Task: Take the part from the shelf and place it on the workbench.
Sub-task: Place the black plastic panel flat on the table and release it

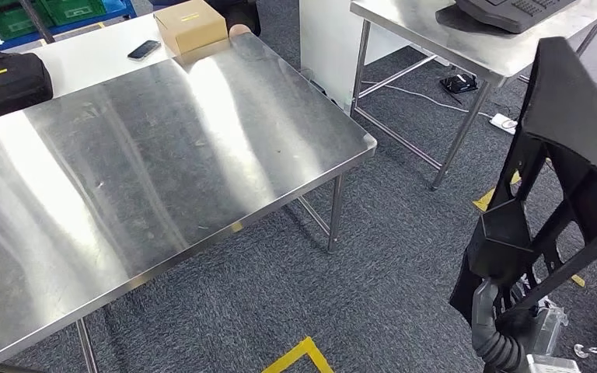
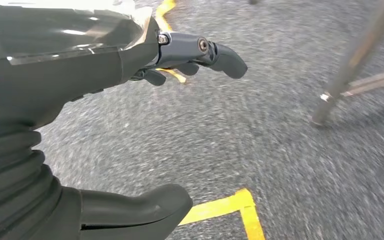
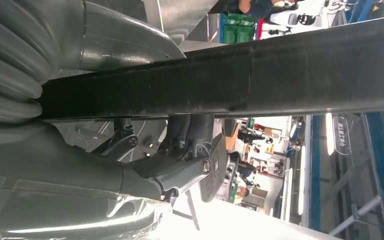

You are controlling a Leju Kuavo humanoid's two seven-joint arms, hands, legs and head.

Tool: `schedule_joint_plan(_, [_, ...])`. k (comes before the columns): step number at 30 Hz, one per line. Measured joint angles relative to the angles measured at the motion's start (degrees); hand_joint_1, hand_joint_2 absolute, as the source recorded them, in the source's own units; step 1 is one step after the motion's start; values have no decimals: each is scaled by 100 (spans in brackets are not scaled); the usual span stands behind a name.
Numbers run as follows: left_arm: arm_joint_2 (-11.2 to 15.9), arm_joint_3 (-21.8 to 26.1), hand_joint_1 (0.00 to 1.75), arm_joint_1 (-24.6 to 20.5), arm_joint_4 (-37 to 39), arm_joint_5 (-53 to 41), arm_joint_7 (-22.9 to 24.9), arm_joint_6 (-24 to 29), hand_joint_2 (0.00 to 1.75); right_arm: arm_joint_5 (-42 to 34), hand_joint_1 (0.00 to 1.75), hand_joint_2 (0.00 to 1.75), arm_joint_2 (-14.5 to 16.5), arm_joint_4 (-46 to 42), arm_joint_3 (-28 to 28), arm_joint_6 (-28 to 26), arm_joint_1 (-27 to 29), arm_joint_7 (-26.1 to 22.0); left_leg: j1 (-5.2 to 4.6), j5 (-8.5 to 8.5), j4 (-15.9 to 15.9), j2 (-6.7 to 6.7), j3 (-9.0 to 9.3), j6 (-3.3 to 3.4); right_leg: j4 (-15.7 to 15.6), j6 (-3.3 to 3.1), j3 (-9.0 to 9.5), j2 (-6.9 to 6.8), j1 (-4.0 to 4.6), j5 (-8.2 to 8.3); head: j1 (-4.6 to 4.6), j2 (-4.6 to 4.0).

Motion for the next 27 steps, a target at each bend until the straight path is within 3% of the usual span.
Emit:
schedule_joint_plan(1, [9,3,0,-9,1,-8,11,3,175,18,175,175,31,-1,-1,-17,15,0,-4,-189,327,192,-158,-20,0,-26,0,-73,14,-5,-16,0])
schedule_joint_plan(3, [30,5,0,-20,6,-32,53,7,175,78,175,175,89,-2,-2,-47,54,4,11,-530,1090,330,-539,-47,1,-63,-5,-233,41,-20,-29,0])
schedule_joint_plan(4, [40,10,0,-20,10,-50,93,17,175,139,175,175,125,-5,3,-58,72,17,17,-574,1309,344,-650,-52,1,-73,-3,-313,50,-27,-30,0])
schedule_joint_plan(5, [49,19,0,-19,16,-69,147,37,175,217,175,175,166,-12,11,-56,89,38,22,-503,1302,358,-646,-50,2,-82,4,-389,54,-36,-30,0])
schedule_joint_plan(6, [58,32,0,-20,22,-84,210,73,175,304,175,175,213,-20,27,-35,102,66,24,-345,1074,393,-524,-38,2,-86,18,-458,58,-47,-30,0])
schedule_joint_plan(8, [74,64,0,-40,40,-104,372,217,175,446,175,175,296,-42,84,77,110,127,-8,-6,283,662,-95,19,6,-67,58,-576,85,-79,-32,0])
schedule_joint_plan(10, [70,99,0,-86,67,-132,580,441,175,489,175,175,345,-46,160,274,63,173,-64,109,-192,873,141,85,8,-20,87,-683,131,-113,-22,0])
schedule_joint_plan(11, [52,127,0,-103,78,-187,716,545,175,482,175,175,360,-26,207,420,-3,193,-91,94,-241,869,144,107,2,4,97,-741,150,-124,-15,0])
schedule_joint_plan(13, [-9,207,0,-94,91,-347,994,613,175,442,175,175,391,89,331,764,-257,220,-90,123,-285,727,137,167,-10,52,120,-819,155,-144,-8,0])
schedule_joint_plan(15, [-77,285,0,-44,104,-478,1231,443,175,360,175,175,425,351,502,1088,-646,223,-47,178,-353,599,176,243,225,63,28,-589,150,-290,5,0])
schedule_joint_plan(17, [-161,324,0,24,114,-634,1470,161,175,188,175,175,438,767,696,1343,-1079,197,-21,215,-375,454,184,297,899,29,-290,-242,134,-589,26,0])
schedule_joint_plan(19, [-259,324,0,110,126,-917,1731,-92,175,-40,175,175,433,1258,879,1532,-1494,139,-24,229,-370,271,163,309,1529,42,-608,-128,121,-778,31,0])
schedule_joint_plan(20, [-298,298,0,157,154,-1091,1849,-176,175,-144,175,175,429,1502,966,1606,-1693,108,-23,235,-365,165,162,306,1569,83,-642,-112,113,-741,31,0])
schedule_joint_plan(21, [-319,261,0,198,202,-1251,1942,-229,175,-226,175,175,428,1706,1049,1658,-1875,80,-20,240,-360,60,167,299,1372,138,-566,-88,102,-609,31,0])
schedule_joint_plan(22, [-330,218,0,227,260,-1384,2009,-254,175,-287,175,175,428,1885,1123,1698,-2034,57,-15,244,-352,-45,171,288,985,199,-402,-16,84,-412,32,0])
schedule_joint_plan(23, [-333,172,0,244,329,-1486,2049,-230,175,-327,175,175,426,2031,1184,1727,-2169,41,-16,248,-338,-147,166,269,572,241,-233,145,57,-241,37,0])
schedule_joint_plan(25, [-308,66,0,221,573,-1714,2135,35,175,-427,175,175,407,2249,1278,1774,-2355,17,-26,266,-312,-324,117,213,52,237,-39,380,24,-52,42,0])
schedule_joint_plan(26, [-289,-13,0,201,759,-1883,2216,251,175,-504,175,175,386,2345,1323,1804,-2424,-2,-26,285,-312,-393,83,175,0,200,-24,420,28,-47,43,0])
schedule_joint_plan(27, [-279,-106,0,177,950,-2068,2314,452,175,-591,175,175,360,2431,1368,1836,-2493,-28,-21,307,-321,-458,52,136,-8,159,-22,354,41,-32,40,0])
